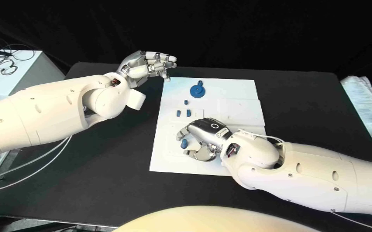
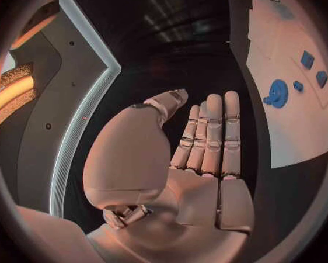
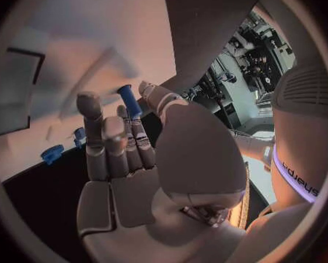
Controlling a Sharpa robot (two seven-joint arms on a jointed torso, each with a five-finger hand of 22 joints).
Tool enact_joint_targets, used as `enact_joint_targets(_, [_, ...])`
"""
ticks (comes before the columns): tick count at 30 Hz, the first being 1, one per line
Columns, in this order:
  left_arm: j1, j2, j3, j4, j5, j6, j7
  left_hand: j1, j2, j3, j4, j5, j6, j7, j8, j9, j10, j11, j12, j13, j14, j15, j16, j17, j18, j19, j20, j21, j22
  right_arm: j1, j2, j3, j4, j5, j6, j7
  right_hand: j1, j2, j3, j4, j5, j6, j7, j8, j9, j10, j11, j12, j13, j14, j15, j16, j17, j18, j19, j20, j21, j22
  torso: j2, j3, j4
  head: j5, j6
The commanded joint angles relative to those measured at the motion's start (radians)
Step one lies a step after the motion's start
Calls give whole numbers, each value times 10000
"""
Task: Assemble the parts on the task board
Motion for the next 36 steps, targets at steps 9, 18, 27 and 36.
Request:
enact_joint_targets(9, [5, 17, 8, -19, 27, 181, 16, -32, 98, -76, -3, -47, 54, -9, -31, 15, -67, 5, 38, -17, -39, -17, -60, -10, 142, 56, 13, -54, -9, 10, -402, 25, 404, 523, -1136, 539, 1841, -241, -3101, 2347, 331, -1003, -421, -488, -84, -2162, 323, 1860, 418, -1760, 337, -66, -2261, 323, -652, 320, -1539, -887, -31, 3, -33, -159, 134])
enact_joint_targets(18, [4, 35, 6, -56, 30, 204, 7, -28, 113, -88, 8, -46, 54, -10, -33, 18, -76, 5, 42, -27, -37, -17, -70, -23, 141, 74, 11, -85, -31, 636, -1895, 130, 1135, 2717, -1295, 700, 1603, 381, -2433, 2229, 253, -296, 218, -107, 9, 333, -373, 3276, 459, 527, -283, 1094, 189, -197, 1413, -267, 1614, 1127, -36, -6, -34, -564, 328])
enact_joint_targets(27, [-5, 22, 1, -73, 44, 204, 5, -27, 115, -91, 10, -47, 56, -11, -32, 19, -77, 5, 43, -29, -38, -17, -73, -26, 141, 77, 11, -92, -36, 1484, -4133, 142, 1773, 5178, -370, 271, 599, 250, -2053, 2264, 279, 538, -121, 352, 25, 3844, -913, 3646, 819, 2090, -798, 1833, 3183, -780, 2906, -714, 4741, 3190, -137, -8, -127, -1219, 435])
enact_joint_targets(36, [-90, -44, -2, 12, 46, 209, 7, -27, 115, -91, 10, -47, 56, -11, -32, 19, -77, 5, 43, -29, -38, -17, -73, -26, 141, 77, 11, -92, -36, 1631, -5815, -27, 2284, 4849, 399, -811, -633, 356, -2367, 2276, 379, 945, -384, 1018, 462, 6037, -1128, 11598, 11798, 2708, -978, 2595, 5994, -1122, 3441, -931, 6432, 4403, -167, 30, -167, -1535, 454])
